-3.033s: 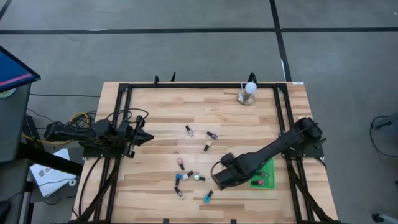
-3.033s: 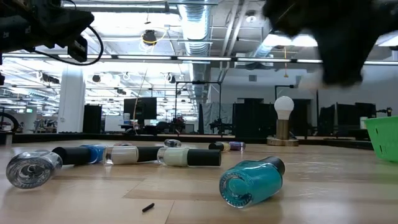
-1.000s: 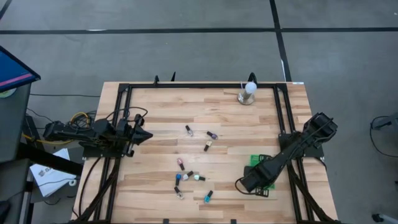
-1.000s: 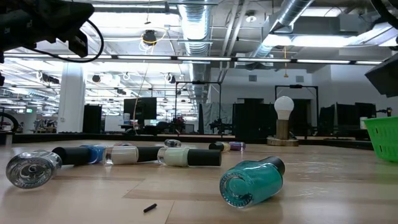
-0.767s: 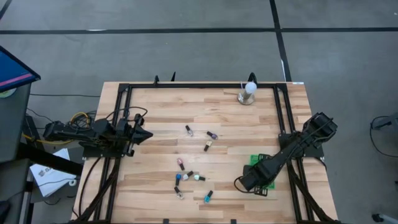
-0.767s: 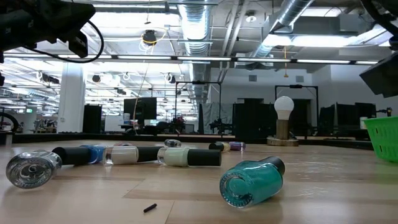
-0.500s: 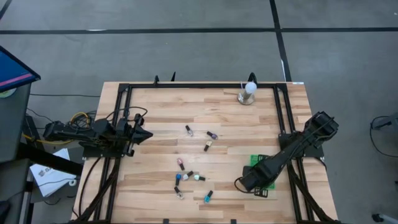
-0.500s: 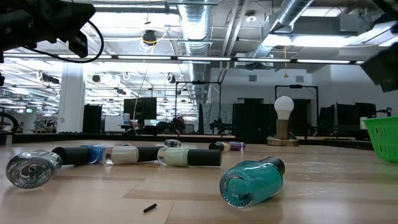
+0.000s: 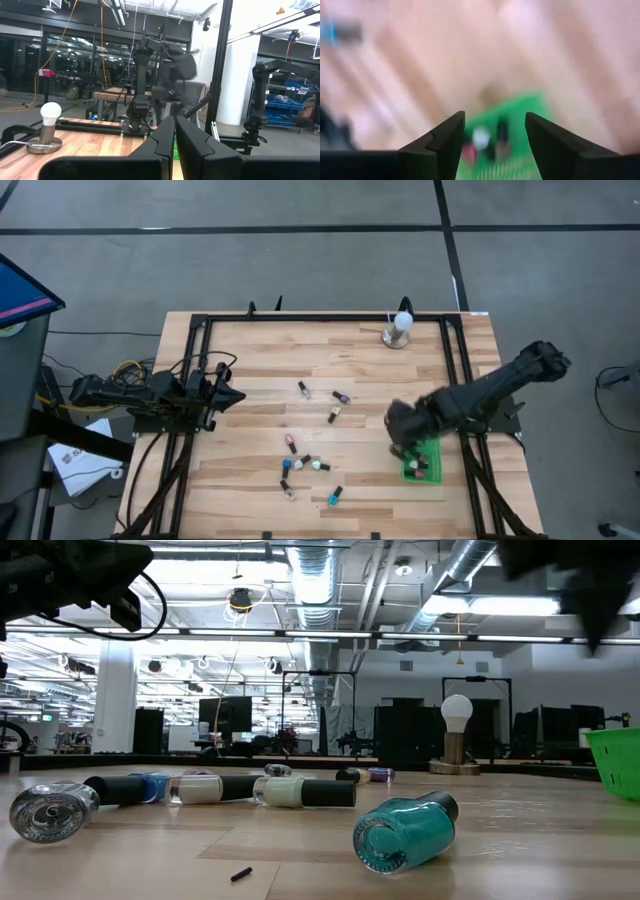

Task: Pick & Place Nail Polish
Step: Put the purple nail polish into the green bin

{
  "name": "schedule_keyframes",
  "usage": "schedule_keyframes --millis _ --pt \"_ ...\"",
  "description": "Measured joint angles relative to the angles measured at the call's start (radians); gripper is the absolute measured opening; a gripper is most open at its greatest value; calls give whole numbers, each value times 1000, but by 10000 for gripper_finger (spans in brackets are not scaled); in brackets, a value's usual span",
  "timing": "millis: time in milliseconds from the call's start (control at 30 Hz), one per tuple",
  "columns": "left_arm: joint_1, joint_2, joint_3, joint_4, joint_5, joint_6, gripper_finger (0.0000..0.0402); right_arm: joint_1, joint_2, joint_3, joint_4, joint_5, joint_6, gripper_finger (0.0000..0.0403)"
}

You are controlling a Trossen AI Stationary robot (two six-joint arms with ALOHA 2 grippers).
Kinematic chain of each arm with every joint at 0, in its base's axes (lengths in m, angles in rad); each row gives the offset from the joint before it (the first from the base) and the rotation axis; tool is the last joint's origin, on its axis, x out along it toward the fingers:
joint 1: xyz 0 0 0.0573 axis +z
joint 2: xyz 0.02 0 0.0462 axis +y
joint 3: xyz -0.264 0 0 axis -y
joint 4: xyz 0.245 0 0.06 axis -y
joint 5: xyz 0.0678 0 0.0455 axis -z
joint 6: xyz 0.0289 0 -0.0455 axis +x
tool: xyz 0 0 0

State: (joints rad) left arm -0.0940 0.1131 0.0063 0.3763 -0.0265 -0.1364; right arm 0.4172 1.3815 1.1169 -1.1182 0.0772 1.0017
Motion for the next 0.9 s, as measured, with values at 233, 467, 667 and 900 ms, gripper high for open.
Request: schedule_keyframes --millis 233,467,667,900 --pt "0 0 0 4 0 -2 13 -227 87 60 41 55 -227 222" --pt "0 0 0 16 0 -3 13 -389 310 176 191 52 -480 224" --pt "0 0 0 25 0 -3 13 -482 494 347 193 51 -651 224" --pt "0 0 0 32 1 -3 13 -527 650 508 196 7 -772 224"
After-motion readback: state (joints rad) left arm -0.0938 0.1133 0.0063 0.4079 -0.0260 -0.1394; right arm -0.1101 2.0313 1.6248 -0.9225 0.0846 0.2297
